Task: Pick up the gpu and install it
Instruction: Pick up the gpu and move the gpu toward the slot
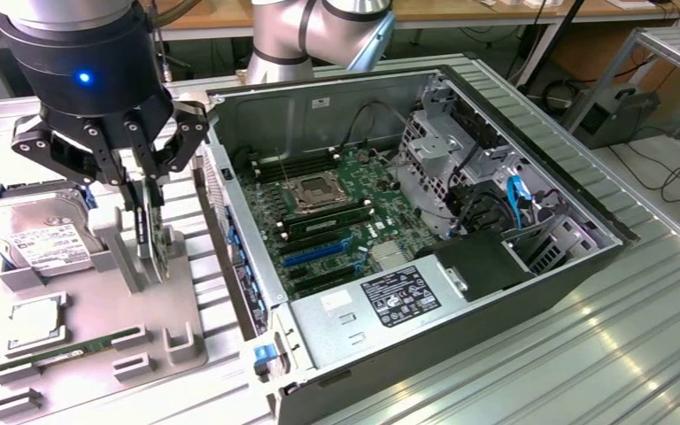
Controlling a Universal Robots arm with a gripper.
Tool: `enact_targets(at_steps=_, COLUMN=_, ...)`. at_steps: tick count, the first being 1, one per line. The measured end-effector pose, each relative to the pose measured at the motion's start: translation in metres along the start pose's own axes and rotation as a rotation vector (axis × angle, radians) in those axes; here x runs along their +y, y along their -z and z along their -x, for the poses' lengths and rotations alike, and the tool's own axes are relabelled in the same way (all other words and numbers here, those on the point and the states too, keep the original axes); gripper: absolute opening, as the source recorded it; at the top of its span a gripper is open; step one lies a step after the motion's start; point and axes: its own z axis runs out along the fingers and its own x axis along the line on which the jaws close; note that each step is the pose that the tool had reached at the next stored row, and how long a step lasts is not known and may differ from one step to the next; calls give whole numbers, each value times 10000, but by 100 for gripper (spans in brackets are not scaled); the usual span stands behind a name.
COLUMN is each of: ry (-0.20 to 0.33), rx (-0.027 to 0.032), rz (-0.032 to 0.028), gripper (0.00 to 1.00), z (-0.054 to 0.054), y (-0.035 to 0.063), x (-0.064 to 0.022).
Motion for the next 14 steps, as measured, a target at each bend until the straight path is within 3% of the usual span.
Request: enact_targets(at_steps=14, ry=-1, rx=0, rz=-1, gripper=26, z=1, y=45, x=2)
